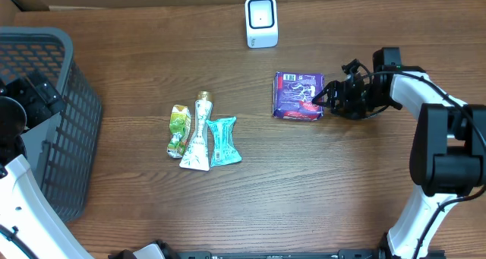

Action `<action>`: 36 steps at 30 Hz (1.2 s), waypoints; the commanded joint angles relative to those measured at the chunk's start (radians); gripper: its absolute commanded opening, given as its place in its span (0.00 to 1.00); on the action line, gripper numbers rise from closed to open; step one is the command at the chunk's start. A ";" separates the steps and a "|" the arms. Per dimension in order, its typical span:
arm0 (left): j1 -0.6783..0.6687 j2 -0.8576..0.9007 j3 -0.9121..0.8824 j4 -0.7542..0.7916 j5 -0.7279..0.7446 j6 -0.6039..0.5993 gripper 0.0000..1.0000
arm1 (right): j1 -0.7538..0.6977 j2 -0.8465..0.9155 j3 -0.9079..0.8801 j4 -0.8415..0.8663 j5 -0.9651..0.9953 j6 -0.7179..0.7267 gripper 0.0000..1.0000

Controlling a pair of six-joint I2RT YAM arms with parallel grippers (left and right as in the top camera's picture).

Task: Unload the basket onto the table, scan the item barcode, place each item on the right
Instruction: 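Lift the purple pack and carry it toward the white scanner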

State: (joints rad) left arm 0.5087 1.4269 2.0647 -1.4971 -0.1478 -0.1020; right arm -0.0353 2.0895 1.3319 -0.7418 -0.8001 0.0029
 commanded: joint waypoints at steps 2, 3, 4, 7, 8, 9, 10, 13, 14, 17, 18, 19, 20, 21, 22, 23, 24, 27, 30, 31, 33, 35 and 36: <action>0.002 0.000 0.011 0.002 -0.009 -0.011 1.00 | 0.042 0.034 0.014 0.047 -0.092 0.023 0.84; 0.002 0.000 0.011 0.002 -0.009 -0.011 1.00 | 0.054 0.045 0.014 0.069 -0.092 0.046 0.83; 0.002 0.000 0.011 0.002 -0.009 -0.011 1.00 | 0.069 0.054 0.014 0.093 -0.092 0.076 0.83; 0.002 0.000 0.011 0.002 -0.009 -0.011 1.00 | 0.113 0.088 0.014 0.154 -0.084 0.142 0.79; 0.002 0.000 0.011 0.002 -0.009 -0.011 1.00 | 0.125 0.098 0.014 0.167 -0.074 0.161 0.75; 0.002 0.000 0.011 0.002 -0.009 -0.011 1.00 | 0.135 0.105 0.014 0.176 -0.062 0.179 0.68; 0.002 0.000 0.011 0.002 -0.009 -0.011 1.00 | 0.143 0.113 0.014 0.186 -0.053 0.193 0.60; 0.002 0.000 0.011 0.002 -0.009 -0.011 0.99 | 0.149 0.120 0.014 0.204 -0.047 0.211 0.34; 0.002 0.000 0.011 0.002 -0.009 -0.011 0.99 | 0.149 0.120 0.014 0.209 -0.047 0.212 0.25; 0.002 0.000 0.011 0.002 -0.009 -0.011 0.99 | 0.137 0.108 0.021 0.209 -0.055 0.230 0.04; 0.002 0.000 0.011 0.002 -0.009 -0.011 0.99 | 0.131 0.099 0.024 0.200 -0.055 0.238 0.04; 0.002 0.000 0.011 0.002 -0.009 -0.011 1.00 | 0.123 0.083 0.033 0.180 -0.057 0.237 0.04; 0.002 0.000 0.011 0.002 -0.009 -0.011 1.00 | 0.116 0.065 0.045 0.154 -0.054 0.236 0.04; 0.002 0.000 0.011 0.002 -0.009 -0.011 1.00 | 0.108 0.043 0.061 0.123 -0.044 0.230 0.04; 0.002 0.000 0.011 0.002 -0.009 -0.011 1.00 | 0.101 0.018 0.081 0.087 -0.021 0.224 0.04; 0.002 0.000 0.011 0.002 -0.009 -0.011 1.00 | 0.095 -0.014 0.112 0.039 0.018 0.205 0.04; 0.002 0.000 0.011 0.002 -0.009 -0.011 0.99 | 0.093 -0.046 0.150 -0.014 0.072 0.193 0.04; 0.002 0.000 0.011 0.002 -0.009 -0.011 1.00 | 0.108 -0.123 0.280 -0.145 0.281 0.180 0.04; 0.002 0.000 0.011 0.002 -0.009 -0.011 1.00 | 0.167 -0.174 0.436 -0.221 0.597 0.179 0.04; 0.002 0.000 0.011 0.002 -0.009 -0.011 1.00 | 0.192 -0.180 0.475 -0.222 0.710 0.175 0.04; 0.002 0.000 0.011 0.002 -0.009 -0.011 1.00 | 0.251 -0.182 0.536 -0.188 0.951 0.109 0.04; 0.002 0.000 0.011 0.002 -0.009 -0.011 0.99 | 0.311 -0.182 0.546 -0.097 1.167 0.009 0.04; 0.002 0.000 0.011 0.002 -0.009 -0.011 0.99 | 0.344 -0.177 0.546 -0.032 1.283 -0.058 0.04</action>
State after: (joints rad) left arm 0.5087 1.4269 2.0647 -1.4967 -0.1482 -0.1024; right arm 0.2310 1.9186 1.8618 -0.8295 0.0402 0.1032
